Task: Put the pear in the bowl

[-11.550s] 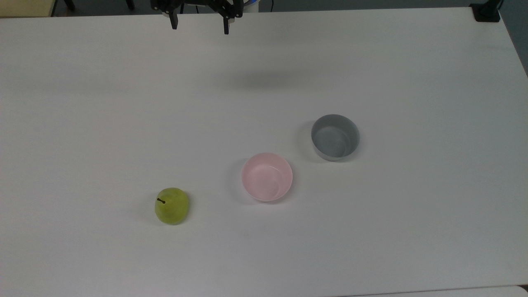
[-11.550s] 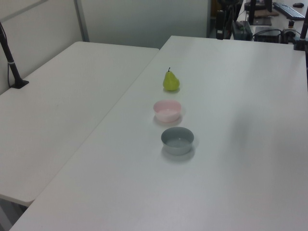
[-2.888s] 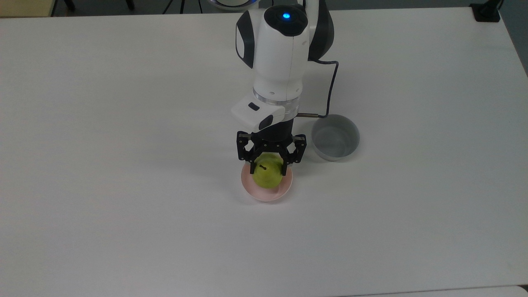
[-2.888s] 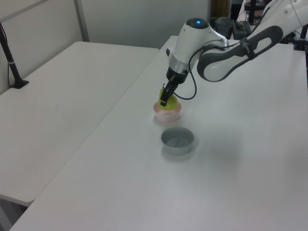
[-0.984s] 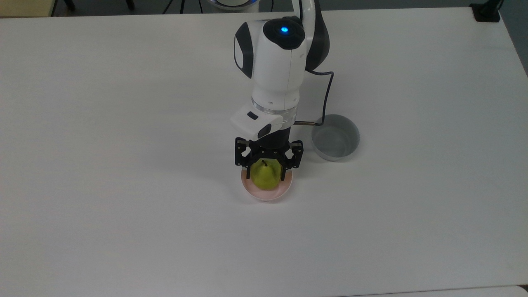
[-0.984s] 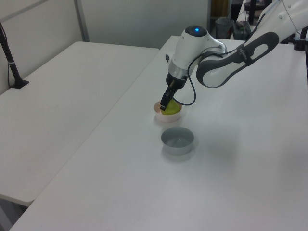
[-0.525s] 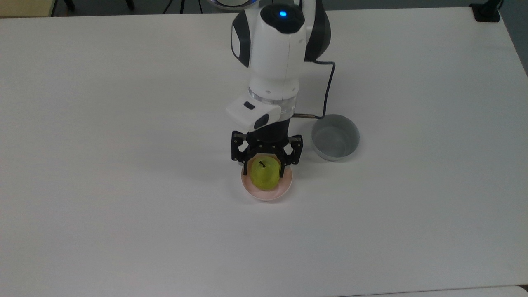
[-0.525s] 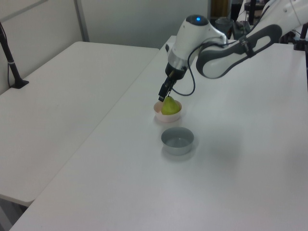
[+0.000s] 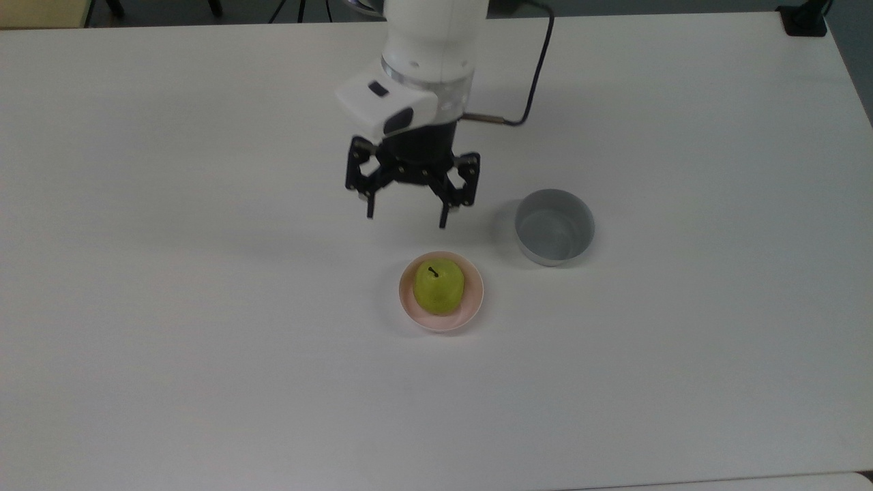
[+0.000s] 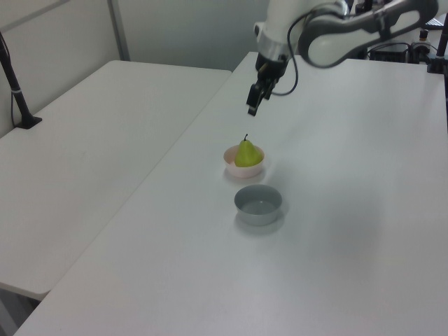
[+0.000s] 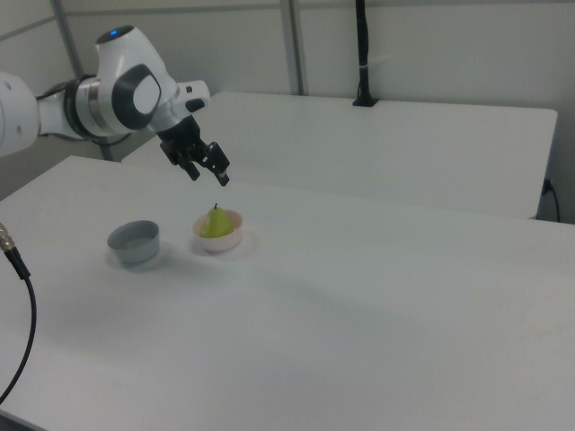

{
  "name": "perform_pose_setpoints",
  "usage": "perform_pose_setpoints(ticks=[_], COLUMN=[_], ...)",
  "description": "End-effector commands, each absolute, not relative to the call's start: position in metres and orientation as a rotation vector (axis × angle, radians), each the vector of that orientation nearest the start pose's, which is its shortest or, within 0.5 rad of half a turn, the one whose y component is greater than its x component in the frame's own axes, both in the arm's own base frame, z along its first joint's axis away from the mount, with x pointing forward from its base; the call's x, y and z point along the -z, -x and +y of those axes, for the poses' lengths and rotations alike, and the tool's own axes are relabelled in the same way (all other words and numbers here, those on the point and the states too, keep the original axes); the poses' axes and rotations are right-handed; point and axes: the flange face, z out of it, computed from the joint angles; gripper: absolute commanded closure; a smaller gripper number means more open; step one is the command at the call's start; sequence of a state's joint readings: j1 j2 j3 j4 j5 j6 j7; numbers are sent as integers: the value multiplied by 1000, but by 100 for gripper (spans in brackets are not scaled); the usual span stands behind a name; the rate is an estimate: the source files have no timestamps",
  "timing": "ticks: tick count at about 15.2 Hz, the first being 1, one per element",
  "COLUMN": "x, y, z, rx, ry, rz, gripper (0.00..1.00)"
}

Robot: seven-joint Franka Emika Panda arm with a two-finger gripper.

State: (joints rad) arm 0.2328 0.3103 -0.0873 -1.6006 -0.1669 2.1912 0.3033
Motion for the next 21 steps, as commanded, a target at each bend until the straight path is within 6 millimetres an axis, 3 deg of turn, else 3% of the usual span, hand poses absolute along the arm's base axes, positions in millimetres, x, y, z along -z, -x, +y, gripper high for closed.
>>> perform_pose_setpoints(ticks=[1,3,10,14,17,21], x=[-513,-533,-587,-618,-635,-635], y=[-643,-630,-578,-550,-537,-533], z=[79,66,13,-17,-26,-27], rx=[374,304,76,45,67,33], ry=[3232,3195,3160,3154,3150,3151], rz=[111,102,-54,-66,-32,-36], gripper=[8,1,0,0,0,0])
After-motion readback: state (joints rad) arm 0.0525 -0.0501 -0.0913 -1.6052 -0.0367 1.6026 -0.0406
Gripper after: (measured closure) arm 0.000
